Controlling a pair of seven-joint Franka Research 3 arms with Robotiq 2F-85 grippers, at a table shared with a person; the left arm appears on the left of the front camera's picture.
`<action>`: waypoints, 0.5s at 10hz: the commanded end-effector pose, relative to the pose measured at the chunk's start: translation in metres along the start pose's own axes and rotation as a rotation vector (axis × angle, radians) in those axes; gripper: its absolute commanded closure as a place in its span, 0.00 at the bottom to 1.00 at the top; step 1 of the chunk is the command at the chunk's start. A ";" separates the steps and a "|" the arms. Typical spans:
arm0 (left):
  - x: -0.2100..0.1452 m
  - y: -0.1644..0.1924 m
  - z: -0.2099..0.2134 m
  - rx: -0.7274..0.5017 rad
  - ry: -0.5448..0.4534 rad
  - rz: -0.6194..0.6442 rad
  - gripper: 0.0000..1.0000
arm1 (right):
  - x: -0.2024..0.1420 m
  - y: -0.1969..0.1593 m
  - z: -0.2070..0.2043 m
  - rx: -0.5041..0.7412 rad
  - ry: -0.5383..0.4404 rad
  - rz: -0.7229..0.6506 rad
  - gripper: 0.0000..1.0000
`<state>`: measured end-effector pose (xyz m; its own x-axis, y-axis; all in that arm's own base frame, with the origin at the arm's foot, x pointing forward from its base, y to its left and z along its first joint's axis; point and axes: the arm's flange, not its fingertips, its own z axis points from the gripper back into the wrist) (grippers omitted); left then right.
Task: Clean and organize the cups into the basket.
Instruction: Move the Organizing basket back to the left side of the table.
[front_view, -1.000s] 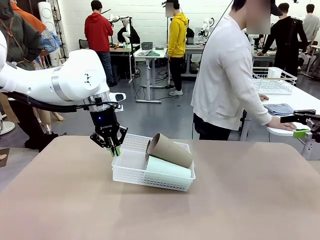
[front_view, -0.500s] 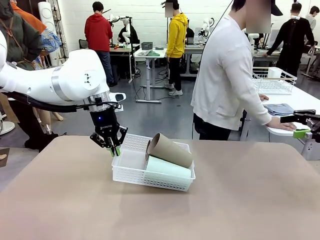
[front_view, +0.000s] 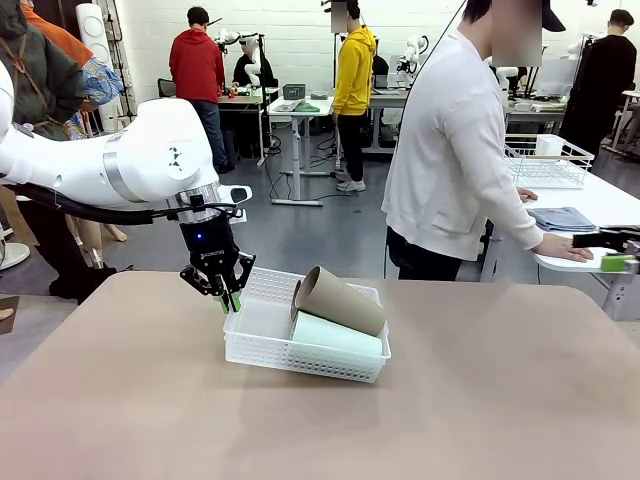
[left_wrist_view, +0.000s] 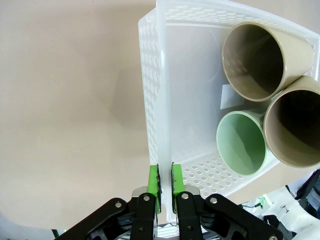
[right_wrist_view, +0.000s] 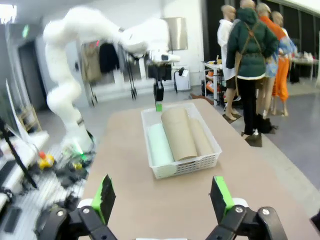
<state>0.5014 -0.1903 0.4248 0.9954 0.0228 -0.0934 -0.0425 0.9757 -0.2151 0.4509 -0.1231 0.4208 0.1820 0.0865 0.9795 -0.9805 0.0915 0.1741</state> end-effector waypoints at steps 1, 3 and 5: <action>-0.001 -0.001 0.001 -0.001 -0.010 0.002 1.00 | -0.005 0.008 0.036 -0.122 -0.190 -0.392 0.00; -0.001 -0.001 0.001 -0.001 -0.010 0.002 1.00 | -0.006 0.037 0.064 -0.201 -0.223 -0.781 0.00; -0.001 -0.001 0.001 -0.001 -0.010 0.002 1.00 | -0.007 0.060 0.090 -0.213 -0.153 -0.998 0.00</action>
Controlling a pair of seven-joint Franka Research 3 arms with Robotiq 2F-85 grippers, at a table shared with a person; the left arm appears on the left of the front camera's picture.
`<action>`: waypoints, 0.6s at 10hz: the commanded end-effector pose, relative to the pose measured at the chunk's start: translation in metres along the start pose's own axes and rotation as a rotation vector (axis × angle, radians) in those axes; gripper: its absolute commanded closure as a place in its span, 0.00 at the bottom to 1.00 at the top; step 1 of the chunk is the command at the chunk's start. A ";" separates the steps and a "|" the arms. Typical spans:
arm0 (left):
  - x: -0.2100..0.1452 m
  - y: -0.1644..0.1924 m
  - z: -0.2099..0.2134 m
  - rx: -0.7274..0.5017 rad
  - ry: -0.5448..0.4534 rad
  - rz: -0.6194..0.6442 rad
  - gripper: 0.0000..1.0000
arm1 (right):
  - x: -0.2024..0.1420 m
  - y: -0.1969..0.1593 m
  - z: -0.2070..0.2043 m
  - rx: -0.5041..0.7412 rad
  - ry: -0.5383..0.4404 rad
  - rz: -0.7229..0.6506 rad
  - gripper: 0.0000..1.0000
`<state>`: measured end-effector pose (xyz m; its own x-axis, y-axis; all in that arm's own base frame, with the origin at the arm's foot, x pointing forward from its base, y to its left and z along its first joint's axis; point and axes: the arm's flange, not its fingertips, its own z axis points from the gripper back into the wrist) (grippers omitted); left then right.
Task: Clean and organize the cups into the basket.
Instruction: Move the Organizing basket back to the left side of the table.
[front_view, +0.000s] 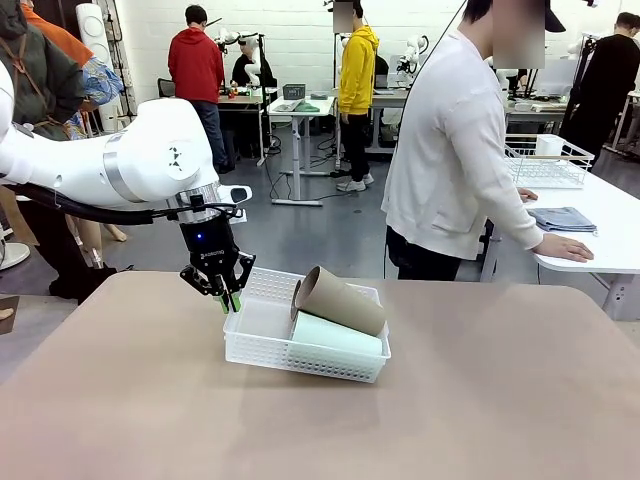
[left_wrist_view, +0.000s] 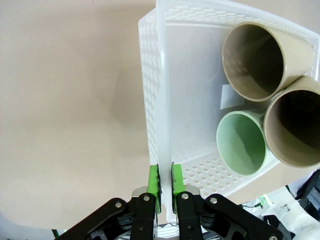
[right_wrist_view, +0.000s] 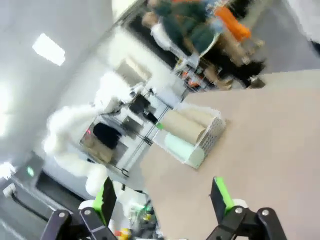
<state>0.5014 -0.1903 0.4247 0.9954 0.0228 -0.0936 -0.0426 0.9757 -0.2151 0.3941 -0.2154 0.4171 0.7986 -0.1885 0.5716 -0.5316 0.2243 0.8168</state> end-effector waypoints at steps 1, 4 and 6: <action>-0.001 -0.001 0.001 -0.001 -0.011 0.002 1.00 | -0.007 0.025 0.011 -0.080 0.023 -0.290 0.00; -0.001 -0.001 0.001 -0.001 -0.011 0.002 1.00 | -0.012 0.028 0.057 -0.055 0.079 -0.449 0.00; -0.001 -0.001 0.001 -0.001 -0.011 0.002 1.00 | -0.006 0.020 0.075 0.045 0.112 -0.436 0.00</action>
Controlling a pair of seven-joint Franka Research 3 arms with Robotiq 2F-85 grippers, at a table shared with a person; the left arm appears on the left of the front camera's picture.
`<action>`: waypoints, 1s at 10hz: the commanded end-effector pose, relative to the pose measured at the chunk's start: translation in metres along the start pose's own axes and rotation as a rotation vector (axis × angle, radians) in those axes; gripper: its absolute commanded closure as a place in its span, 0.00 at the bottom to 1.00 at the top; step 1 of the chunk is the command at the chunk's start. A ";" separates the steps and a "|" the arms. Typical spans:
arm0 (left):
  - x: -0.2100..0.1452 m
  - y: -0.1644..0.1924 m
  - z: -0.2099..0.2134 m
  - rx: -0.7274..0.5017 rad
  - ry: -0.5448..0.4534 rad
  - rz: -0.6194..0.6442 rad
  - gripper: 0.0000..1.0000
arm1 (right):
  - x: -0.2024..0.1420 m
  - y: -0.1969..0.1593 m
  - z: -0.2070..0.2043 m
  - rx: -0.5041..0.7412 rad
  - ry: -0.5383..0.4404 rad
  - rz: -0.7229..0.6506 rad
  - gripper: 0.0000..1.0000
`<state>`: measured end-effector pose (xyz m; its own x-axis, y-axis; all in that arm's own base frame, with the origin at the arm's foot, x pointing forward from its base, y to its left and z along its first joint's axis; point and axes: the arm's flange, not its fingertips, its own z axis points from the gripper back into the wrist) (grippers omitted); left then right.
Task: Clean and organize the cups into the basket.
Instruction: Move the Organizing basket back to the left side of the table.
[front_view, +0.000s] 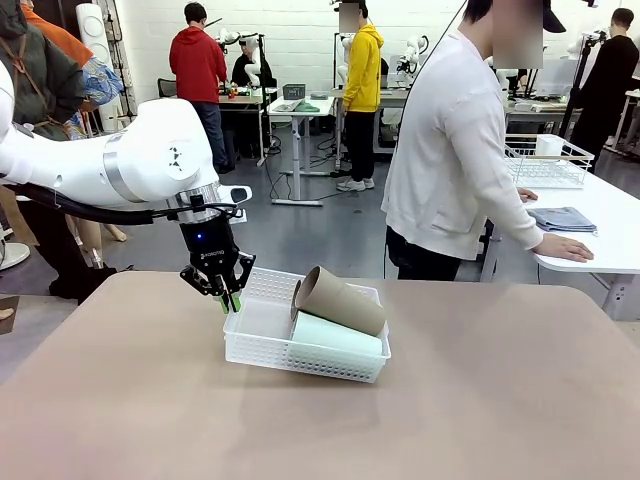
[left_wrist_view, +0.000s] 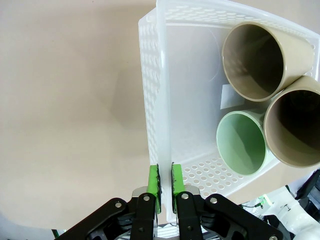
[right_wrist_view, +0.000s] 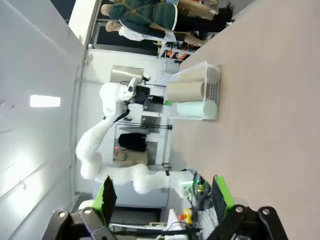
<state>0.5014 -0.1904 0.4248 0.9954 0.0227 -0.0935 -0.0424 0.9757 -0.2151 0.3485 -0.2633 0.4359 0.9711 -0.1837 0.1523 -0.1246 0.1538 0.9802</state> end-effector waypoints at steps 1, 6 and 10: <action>-0.001 -0.001 0.001 -0.001 -0.011 0.002 1.00 | 0.017 -0.010 0.024 0.077 0.033 0.018 0.00; -0.001 -0.001 0.001 -0.001 -0.011 0.002 1.00 | 0.044 -0.035 0.018 0.036 0.050 0.032 0.00; -0.001 -0.001 0.001 -0.001 -0.011 0.002 1.00 | 0.030 -0.032 0.024 0.054 0.036 -0.011 0.00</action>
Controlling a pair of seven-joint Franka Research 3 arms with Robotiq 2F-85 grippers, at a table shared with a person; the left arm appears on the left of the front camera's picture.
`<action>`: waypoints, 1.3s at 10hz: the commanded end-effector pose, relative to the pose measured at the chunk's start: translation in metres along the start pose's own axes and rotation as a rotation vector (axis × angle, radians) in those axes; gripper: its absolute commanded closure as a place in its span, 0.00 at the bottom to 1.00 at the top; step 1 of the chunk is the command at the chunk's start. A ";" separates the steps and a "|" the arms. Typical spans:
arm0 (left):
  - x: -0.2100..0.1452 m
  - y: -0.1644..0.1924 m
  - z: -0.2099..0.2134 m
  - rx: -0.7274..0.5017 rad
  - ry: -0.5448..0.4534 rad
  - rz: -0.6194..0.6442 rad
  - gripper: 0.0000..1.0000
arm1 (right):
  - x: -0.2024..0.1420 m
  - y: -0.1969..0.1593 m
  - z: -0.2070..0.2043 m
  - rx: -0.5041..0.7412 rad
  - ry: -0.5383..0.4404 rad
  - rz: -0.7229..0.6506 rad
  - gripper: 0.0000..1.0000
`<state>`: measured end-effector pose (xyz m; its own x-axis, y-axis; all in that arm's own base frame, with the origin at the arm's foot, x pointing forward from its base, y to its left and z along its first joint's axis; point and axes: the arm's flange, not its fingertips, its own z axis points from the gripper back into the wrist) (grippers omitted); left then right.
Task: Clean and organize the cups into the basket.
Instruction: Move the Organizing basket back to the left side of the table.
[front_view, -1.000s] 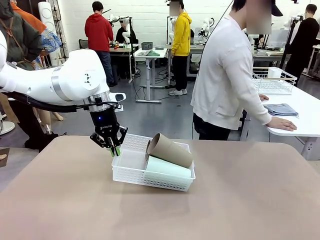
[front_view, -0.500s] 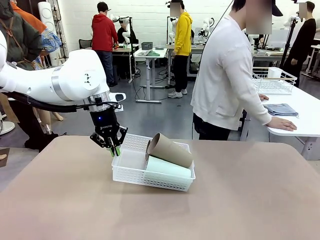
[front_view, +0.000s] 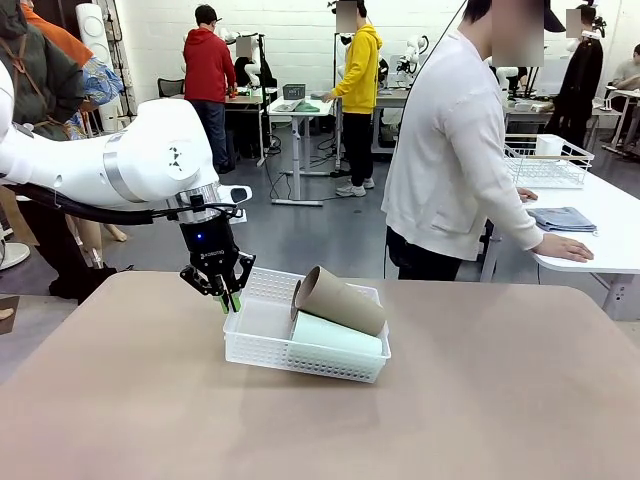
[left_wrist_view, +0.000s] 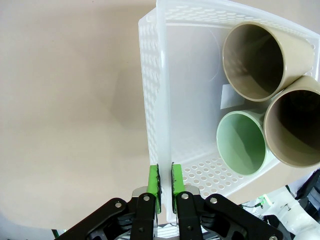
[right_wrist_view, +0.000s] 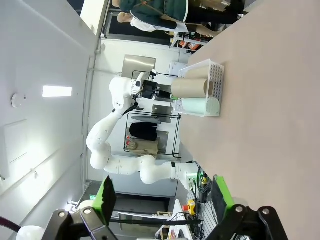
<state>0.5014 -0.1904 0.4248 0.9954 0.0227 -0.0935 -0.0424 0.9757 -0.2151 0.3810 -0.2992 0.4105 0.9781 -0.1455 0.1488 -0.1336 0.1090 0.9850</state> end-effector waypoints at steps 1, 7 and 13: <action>-0.001 -0.001 0.001 -0.001 -0.011 0.002 1.00 | -0.004 0.003 -0.001 0.009 -0.003 -0.011 0.00; -0.001 -0.001 0.001 -0.001 -0.011 0.002 1.00 | -0.004 0.003 -0.001 0.009 -0.003 -0.011 0.00; 0.018 0.089 -0.017 0.070 0.058 -0.125 0.88 | -0.004 0.003 -0.001 0.009 -0.003 -0.011 0.00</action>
<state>0.5149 -0.1210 0.3840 0.9873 -0.0887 -0.1319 0.0625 0.9795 -0.1913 0.3805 -0.2995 0.4103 0.9780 -0.1468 0.1482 -0.1330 0.1086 0.9851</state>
